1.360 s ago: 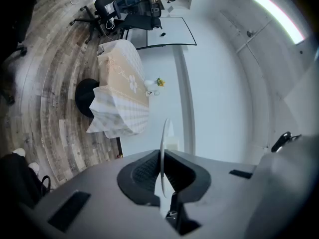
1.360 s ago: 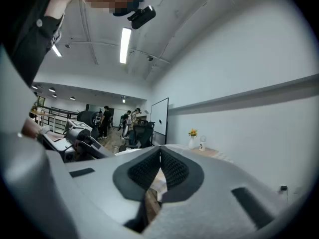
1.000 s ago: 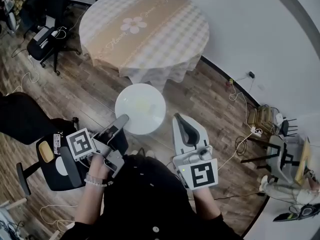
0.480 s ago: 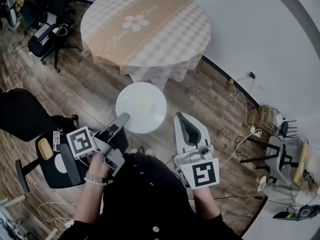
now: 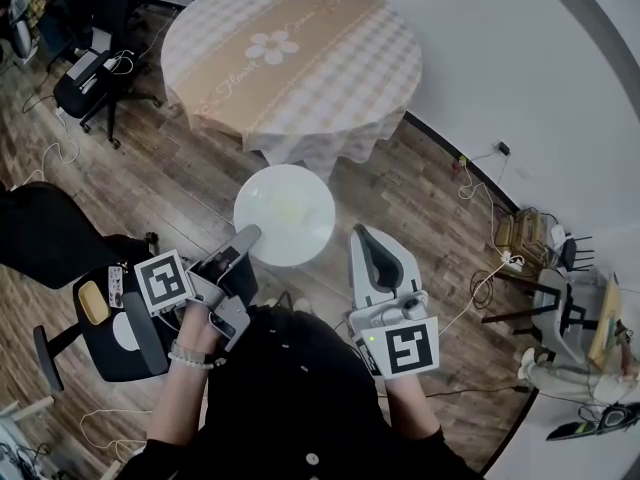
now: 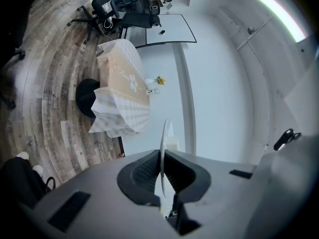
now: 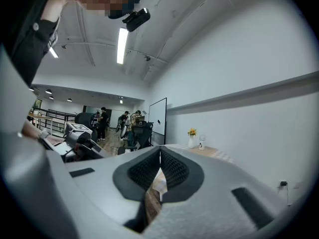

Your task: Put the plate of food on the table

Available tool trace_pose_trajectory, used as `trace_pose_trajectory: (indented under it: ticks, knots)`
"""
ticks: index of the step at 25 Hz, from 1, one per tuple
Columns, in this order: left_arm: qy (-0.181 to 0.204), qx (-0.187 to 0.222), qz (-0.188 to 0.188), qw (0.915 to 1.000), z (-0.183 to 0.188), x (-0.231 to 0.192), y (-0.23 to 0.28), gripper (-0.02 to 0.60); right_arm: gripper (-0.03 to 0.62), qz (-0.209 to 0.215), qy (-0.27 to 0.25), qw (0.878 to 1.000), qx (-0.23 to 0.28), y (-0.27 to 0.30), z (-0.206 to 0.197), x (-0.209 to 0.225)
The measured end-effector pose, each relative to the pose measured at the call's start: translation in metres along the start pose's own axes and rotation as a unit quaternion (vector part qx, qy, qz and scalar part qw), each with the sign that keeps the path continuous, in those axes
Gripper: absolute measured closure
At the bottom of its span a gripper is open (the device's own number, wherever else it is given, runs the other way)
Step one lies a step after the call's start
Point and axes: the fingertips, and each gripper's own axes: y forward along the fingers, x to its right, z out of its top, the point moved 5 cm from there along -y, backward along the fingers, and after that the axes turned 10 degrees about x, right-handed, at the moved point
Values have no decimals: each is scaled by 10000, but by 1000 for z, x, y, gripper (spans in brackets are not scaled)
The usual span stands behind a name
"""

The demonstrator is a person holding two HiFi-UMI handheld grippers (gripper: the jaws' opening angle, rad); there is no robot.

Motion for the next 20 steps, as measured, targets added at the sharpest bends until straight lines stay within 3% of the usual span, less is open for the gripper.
trace_pose_trajectory:
  ticks: [20]
  knots:
    - [23, -117, -44, 9999, 29, -3, -15, 569, 594, -26, -230, 9997, 20, 17, 5, -37]
